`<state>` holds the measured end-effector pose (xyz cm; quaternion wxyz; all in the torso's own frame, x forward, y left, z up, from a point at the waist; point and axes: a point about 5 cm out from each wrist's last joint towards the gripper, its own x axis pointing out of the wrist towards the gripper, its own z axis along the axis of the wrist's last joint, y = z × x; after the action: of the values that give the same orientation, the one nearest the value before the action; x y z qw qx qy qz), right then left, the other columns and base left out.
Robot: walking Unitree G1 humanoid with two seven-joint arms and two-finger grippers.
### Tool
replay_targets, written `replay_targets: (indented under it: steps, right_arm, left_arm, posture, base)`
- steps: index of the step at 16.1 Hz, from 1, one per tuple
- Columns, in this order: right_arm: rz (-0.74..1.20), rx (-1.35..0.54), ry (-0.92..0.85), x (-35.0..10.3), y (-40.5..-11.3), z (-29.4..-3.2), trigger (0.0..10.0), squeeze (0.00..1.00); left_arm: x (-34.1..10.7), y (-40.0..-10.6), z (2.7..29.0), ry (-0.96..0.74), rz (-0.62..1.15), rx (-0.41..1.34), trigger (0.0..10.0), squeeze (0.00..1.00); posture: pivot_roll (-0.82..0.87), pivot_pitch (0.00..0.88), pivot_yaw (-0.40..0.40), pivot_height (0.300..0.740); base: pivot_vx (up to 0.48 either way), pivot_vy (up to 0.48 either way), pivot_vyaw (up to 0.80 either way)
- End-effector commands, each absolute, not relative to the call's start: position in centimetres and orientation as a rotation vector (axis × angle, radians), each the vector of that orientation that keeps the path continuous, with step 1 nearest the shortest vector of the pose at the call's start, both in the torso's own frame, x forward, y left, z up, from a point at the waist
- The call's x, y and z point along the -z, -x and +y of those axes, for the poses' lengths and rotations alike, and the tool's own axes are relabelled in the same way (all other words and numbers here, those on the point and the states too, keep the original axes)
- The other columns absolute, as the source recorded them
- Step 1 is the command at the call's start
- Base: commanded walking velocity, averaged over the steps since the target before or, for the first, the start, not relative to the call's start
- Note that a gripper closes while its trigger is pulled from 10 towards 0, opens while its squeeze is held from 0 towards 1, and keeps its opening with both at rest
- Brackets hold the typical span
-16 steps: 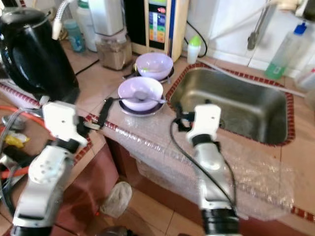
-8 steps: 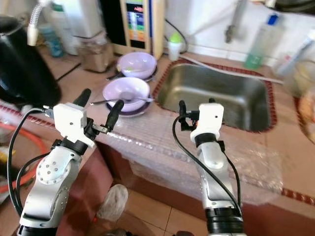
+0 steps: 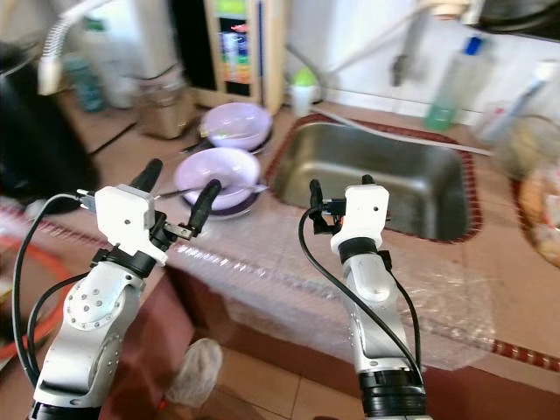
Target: Kitchen organization
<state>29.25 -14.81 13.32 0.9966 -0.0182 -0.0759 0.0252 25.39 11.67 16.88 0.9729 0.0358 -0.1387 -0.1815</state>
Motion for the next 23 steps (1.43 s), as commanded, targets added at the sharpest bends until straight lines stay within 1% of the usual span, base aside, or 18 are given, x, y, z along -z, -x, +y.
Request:
replay_targets:
  steps: [1, 4, 12, 20, 23]
  right_arm:
    - [-0.156, -0.051, 0.041, -13.46, -29.43, -14.74, 10.0, 0.0]
    - [-0.158, -0.053, 0.043, -13.47, -29.46, -14.68, 10.0, 0.0]
    - [-0.158, -0.053, 0.054, -13.48, -29.54, -14.83, 10.0, 0.0]
    - [-0.154, -0.053, 0.052, -13.29, -29.54, -14.78, 10.0, 0.0]
    - [-0.152, -0.062, 0.052, -13.23, -29.48, -14.72, 10.0, 0.0]
  left_arm:
    - [-16.99, -25.48, 11.68, -0.08, -0.285, 0.378, 10.0, 0.0]
    - [-16.75, -25.45, 11.55, -0.082, -0.273, 0.385, 10.0, 0.0]
    - [-16.36, -25.35, 11.47, -0.095, -0.266, 0.392, 10.0, 0.0]
    - [-16.41, -25.26, 11.51, -0.099, -0.27, 0.387, 10.0, 0.0]
    - [-16.3, -24.96, 12.02, -0.1, -0.275, 0.358, 10.0, 0.0]
  posture:
    - [0.0, 0.0, 0.047, 0.74]
    - [0.0, 0.0, 0.047, 0.74]
    - [0.0, 0.0, 0.04, 0.74]
    - [0.01, 0.0, 0.041, 0.74]
    - [0.01, 0.0, 0.034, 0.74]
  base:
    - [0.334, 0.0, 0.0]
    - [0.331, 0.0, 0.0]
    - [0.0, 0.0, 0.0]
    - [0.0, -0.41, 0.0]
    - [0.0, 0.0, 0.0]
